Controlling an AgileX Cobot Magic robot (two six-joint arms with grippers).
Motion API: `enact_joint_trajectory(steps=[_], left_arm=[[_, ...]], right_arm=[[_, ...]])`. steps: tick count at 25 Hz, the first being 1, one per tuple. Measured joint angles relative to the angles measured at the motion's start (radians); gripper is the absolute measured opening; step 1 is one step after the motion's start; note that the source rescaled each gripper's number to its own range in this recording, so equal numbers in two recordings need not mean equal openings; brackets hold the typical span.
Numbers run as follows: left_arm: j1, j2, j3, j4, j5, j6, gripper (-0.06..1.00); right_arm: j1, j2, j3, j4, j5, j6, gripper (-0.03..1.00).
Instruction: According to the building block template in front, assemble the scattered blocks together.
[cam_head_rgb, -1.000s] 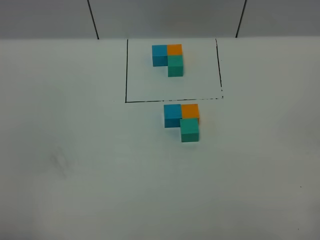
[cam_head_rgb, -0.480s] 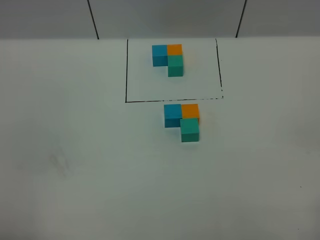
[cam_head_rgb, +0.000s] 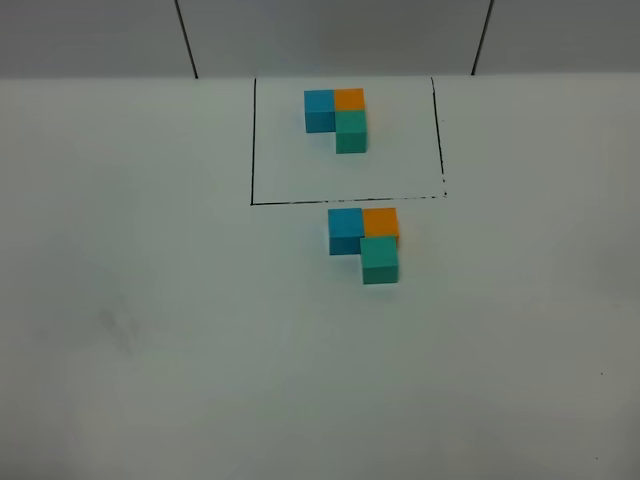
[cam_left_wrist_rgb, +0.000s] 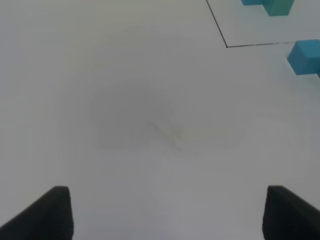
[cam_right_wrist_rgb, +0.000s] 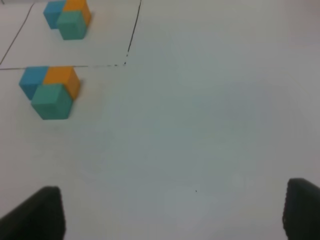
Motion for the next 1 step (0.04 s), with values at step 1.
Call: enact_joint_trajectory(steps=[1], left_arm=[[0.000,0.000,0.000,0.000,0.000,0.000,0.68]], right_arm=[[0.000,0.000,0.000,0.000,0.000,0.000,0.86]])
